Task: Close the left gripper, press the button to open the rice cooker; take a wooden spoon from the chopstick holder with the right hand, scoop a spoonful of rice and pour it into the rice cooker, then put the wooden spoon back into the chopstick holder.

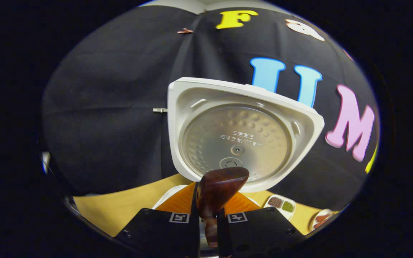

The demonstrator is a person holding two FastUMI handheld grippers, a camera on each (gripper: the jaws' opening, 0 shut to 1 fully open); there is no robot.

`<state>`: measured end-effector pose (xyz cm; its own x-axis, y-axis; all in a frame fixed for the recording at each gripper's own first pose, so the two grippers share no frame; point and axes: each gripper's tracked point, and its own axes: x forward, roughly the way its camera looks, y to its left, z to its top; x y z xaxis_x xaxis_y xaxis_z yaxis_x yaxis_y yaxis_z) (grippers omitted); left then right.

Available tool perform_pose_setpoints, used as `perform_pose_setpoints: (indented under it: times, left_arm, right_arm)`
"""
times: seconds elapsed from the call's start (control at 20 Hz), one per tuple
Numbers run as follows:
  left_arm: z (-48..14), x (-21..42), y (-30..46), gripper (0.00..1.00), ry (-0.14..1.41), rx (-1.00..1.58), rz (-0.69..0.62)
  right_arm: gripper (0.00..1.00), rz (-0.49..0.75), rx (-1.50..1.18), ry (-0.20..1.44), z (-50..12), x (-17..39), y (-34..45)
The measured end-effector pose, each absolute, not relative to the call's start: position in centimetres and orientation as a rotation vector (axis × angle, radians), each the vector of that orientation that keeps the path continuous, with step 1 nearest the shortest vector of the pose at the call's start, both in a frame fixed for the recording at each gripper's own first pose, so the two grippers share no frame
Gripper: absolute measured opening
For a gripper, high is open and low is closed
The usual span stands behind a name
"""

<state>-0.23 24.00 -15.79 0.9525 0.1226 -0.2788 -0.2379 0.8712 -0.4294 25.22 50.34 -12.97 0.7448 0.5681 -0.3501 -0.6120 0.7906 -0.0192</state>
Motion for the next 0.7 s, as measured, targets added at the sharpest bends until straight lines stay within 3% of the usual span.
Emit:
perform_pose_setpoints:
  times: [0.35, 0.7]
  left_arm:
    - [-15.0, -0.3, 21.6, 0.96, 0.243, -0.458, 0.164]
    - [-13.4, -0.4, 16.8, 0.96, 0.236, -0.416, 0.084]
  right_arm:
    - [0.23, 0.55, 0.212, 0.452, -8.2, 26.0, 42.3]
    - [0.23, 0.396, 0.34, 0.394, -3.5, 25.4, 29.3]
